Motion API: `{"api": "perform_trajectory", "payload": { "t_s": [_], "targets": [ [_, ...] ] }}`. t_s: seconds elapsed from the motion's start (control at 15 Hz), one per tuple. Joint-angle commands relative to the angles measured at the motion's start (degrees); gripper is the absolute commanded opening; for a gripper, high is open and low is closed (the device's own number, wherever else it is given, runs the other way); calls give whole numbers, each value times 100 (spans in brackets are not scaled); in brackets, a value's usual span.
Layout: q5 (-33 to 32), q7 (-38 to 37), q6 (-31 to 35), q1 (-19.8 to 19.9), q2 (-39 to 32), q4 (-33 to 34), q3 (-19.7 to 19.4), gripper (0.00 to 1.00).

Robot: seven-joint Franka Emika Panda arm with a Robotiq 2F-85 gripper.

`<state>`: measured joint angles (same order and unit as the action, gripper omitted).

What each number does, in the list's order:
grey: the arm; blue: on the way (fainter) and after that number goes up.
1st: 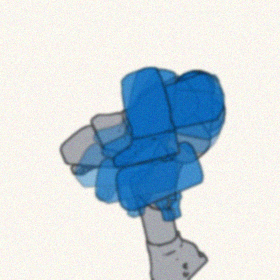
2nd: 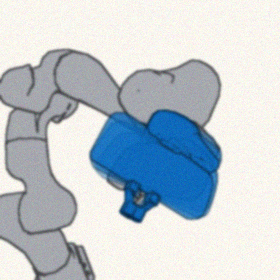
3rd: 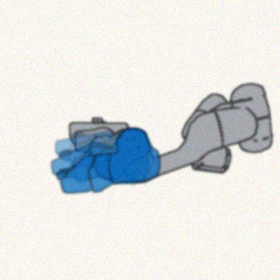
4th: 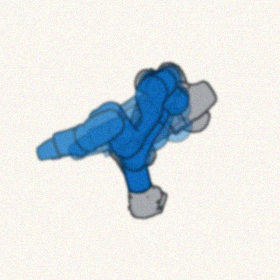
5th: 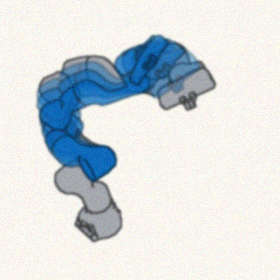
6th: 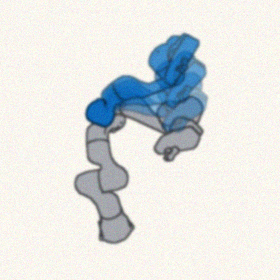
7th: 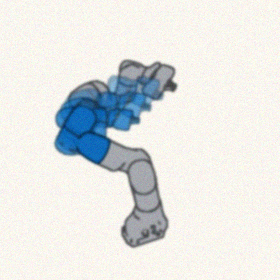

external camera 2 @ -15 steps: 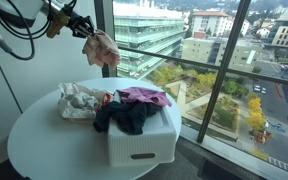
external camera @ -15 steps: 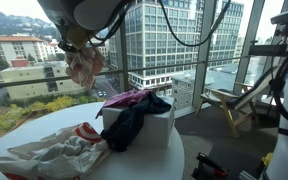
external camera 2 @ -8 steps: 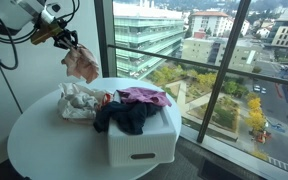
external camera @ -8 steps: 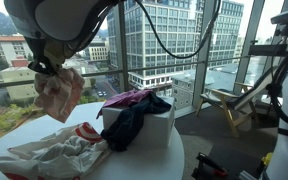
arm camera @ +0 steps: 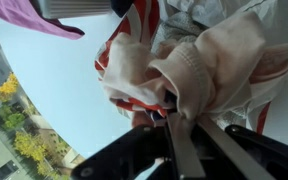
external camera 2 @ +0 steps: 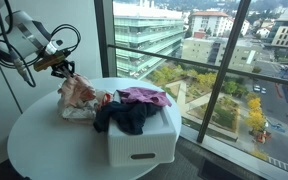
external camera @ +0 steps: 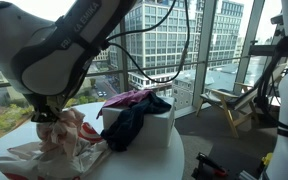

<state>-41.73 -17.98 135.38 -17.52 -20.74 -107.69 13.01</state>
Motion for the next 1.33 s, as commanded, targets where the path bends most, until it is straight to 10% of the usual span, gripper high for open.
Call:
{"api": "perform_trajectory", "payload": {
  "t_s": [0.0, 0.87, 0.93, 1.27],
  "targets": [
    [74, 388, 12, -236, -574, 421, -125, 3],
    [-292, 735, 1863, -402, -1838, 362, -782, 3],
    [-176, 861, 1842, -366, -1768, 317, -749, 35],
    [181, 1195, 1490, -288, -858, 2, -737, 65]
  ]
}}
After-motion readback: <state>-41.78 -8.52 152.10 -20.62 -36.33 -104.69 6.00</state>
